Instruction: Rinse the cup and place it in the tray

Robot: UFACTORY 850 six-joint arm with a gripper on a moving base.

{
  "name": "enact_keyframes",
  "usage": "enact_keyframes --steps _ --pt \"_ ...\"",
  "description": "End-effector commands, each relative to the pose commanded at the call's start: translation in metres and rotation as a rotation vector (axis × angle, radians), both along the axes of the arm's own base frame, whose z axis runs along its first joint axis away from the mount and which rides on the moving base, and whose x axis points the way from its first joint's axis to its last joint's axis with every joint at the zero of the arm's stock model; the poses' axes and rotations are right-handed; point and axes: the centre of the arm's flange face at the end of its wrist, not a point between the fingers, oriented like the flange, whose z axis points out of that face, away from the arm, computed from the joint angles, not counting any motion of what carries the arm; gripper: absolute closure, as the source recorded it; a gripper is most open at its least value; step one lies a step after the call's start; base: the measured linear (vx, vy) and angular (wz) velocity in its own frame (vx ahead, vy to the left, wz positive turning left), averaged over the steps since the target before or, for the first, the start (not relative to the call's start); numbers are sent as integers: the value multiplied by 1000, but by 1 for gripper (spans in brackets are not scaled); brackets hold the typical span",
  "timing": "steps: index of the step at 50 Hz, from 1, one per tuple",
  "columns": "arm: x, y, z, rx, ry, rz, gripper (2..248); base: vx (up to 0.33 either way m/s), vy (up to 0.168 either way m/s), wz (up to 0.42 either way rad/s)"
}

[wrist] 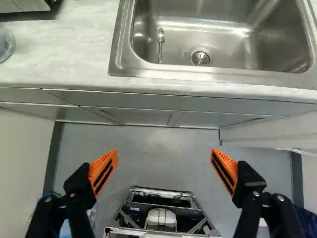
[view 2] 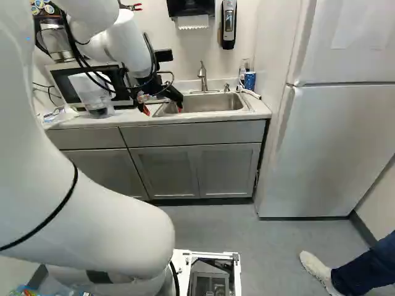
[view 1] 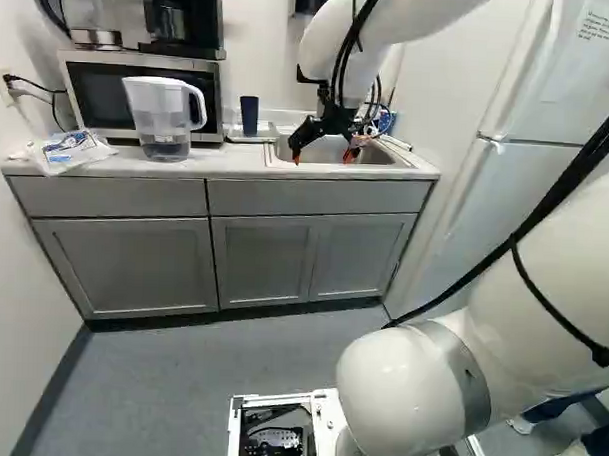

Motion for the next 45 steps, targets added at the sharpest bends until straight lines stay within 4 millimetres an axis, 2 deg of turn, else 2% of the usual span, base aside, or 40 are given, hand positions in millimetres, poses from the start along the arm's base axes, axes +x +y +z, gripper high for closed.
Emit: enact_keyframes --steps 21,45 --pt "-1 -3 -22 12 -48 -1 3 0 0 0" --pt "-7 -10 -58 31 -131 -4 3 0 0 0"
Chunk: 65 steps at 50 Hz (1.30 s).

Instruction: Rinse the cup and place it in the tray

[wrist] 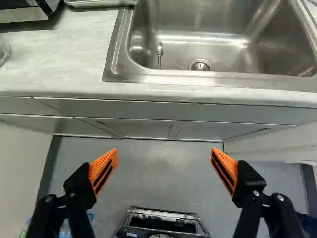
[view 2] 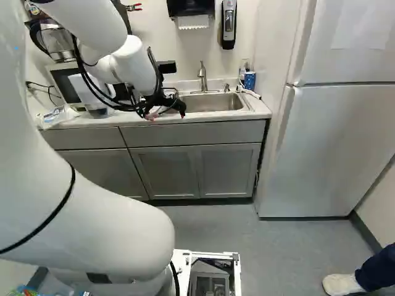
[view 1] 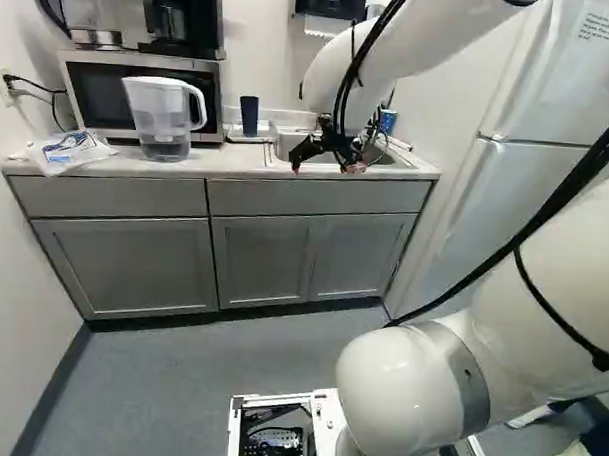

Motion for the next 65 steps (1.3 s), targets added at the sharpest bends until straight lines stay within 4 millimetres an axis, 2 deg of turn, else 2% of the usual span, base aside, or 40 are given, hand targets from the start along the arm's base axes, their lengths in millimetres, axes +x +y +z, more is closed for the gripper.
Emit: enact_keyframes --steps 30,48,65 --pt "-19 -12 -61 27 -148 -14 3 0 0 0" --pt "-41 -21 -101 40 -258 -30 3 0 0 0" --pt "-64 -28 -132 46 -349 -45 3 0 0 0"
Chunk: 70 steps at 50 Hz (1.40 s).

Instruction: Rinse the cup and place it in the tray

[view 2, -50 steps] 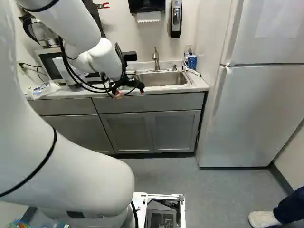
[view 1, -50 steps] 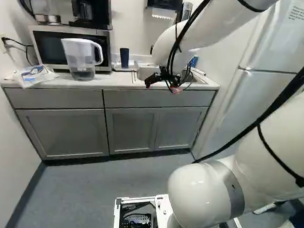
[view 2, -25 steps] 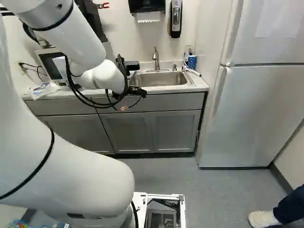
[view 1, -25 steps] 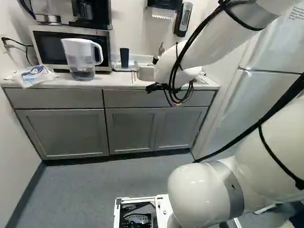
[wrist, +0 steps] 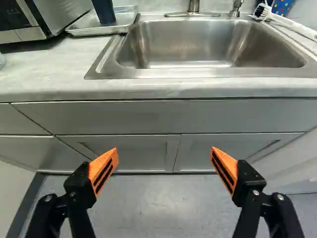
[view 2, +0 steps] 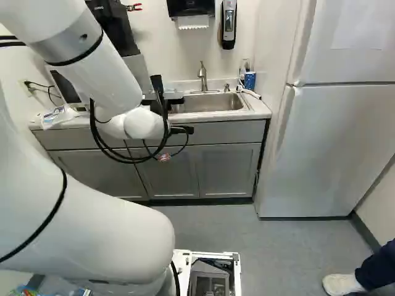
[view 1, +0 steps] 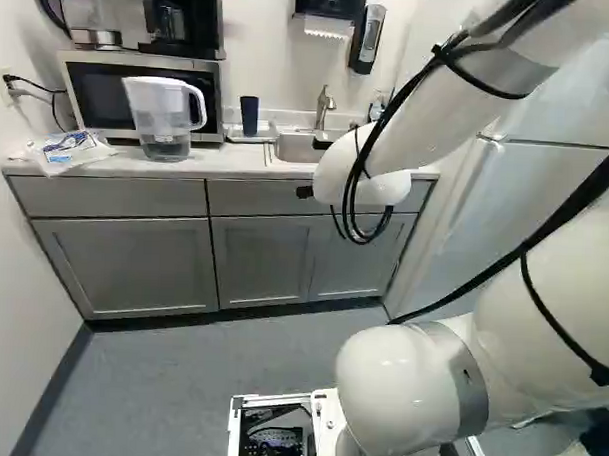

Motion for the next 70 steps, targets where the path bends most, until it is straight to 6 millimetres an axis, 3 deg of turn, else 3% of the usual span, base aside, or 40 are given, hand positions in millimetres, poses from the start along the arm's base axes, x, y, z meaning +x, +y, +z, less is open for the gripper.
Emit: enact_keyframes --steps 33,70 --pt "-40 -10 -39 2 -131 -29 3 0 0 0" --pt "-68 -15 -59 -1 -209 -48 3 0 0 0"
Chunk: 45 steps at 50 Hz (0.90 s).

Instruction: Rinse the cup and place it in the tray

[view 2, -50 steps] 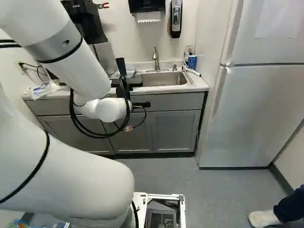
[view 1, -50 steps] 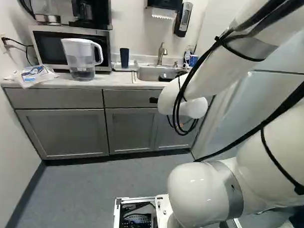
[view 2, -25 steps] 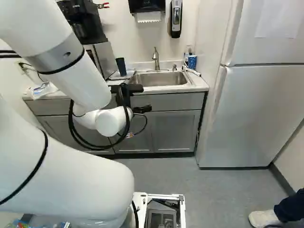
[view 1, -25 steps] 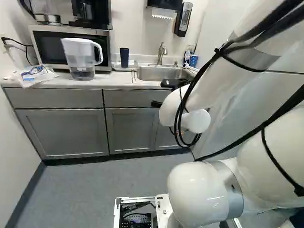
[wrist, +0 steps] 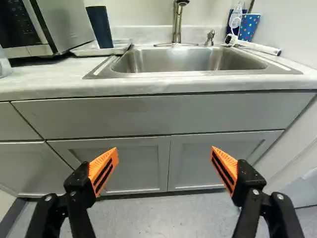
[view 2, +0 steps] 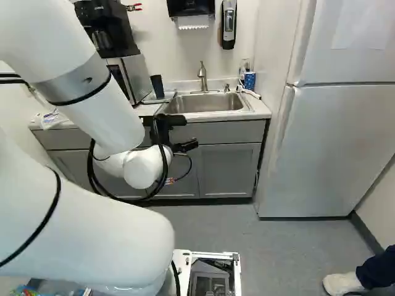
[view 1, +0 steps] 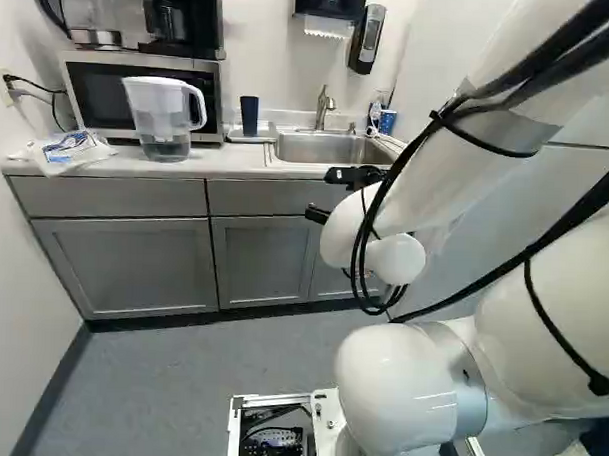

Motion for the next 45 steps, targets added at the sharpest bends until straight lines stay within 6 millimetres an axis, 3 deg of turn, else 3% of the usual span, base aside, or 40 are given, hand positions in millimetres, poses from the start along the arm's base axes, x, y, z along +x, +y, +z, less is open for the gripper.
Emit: enact_keyframes --steps 45 --pt "-4 -1 -2 -1 -10 -3 3 0 0 0"
